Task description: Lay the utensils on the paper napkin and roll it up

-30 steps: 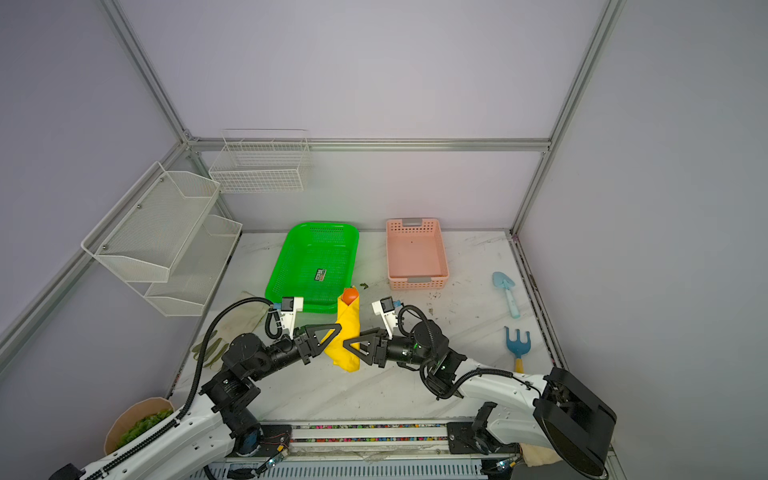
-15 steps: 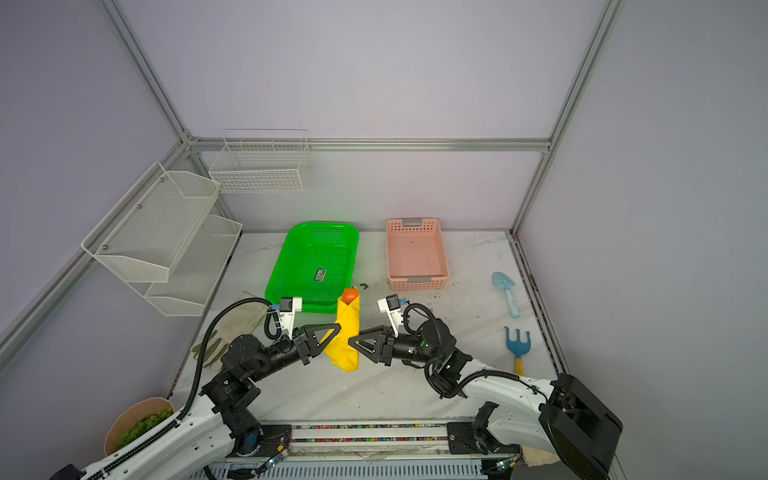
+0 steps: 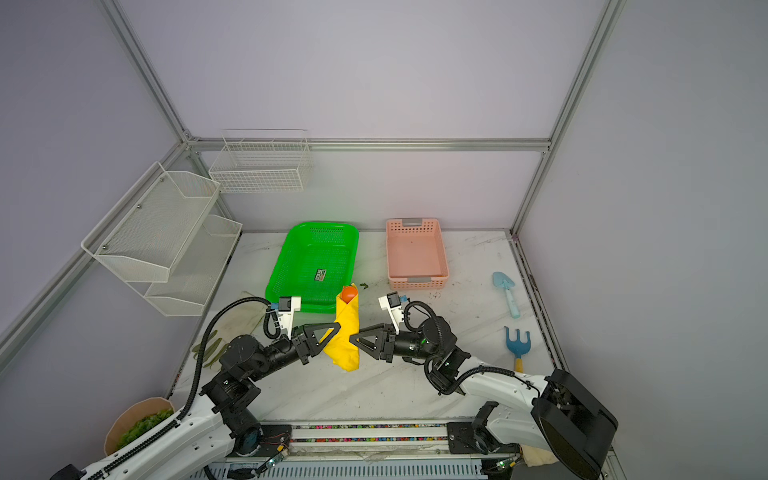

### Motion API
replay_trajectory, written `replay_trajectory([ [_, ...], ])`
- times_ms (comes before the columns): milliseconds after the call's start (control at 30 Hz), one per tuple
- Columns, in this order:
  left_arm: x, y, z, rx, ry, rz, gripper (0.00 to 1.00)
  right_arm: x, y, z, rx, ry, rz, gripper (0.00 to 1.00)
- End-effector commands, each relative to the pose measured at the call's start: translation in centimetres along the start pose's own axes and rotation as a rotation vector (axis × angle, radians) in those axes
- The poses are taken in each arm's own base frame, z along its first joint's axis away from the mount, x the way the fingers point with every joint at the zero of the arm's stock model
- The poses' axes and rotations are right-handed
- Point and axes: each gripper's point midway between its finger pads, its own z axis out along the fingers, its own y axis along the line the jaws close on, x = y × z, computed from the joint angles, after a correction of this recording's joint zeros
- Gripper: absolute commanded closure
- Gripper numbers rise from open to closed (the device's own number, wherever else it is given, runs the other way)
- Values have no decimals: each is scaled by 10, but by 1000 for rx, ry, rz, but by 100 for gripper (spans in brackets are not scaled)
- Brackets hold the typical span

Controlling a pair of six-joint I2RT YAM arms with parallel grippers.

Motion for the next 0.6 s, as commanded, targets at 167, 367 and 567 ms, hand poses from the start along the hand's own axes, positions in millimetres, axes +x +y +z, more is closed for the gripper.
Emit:
replay_trajectory([
  [167, 3, -4, 0, 46, 2, -16, 100, -8, 11, 5, -69, -9, -15, 72],
  [367, 3, -6, 1, 61, 4, -22, 100, -8, 5, 8, -61, -12, -5, 68],
  [567, 1, -7, 0, 66, -7, -19, 100, -7, 0, 2, -40, -25, -1, 61],
])
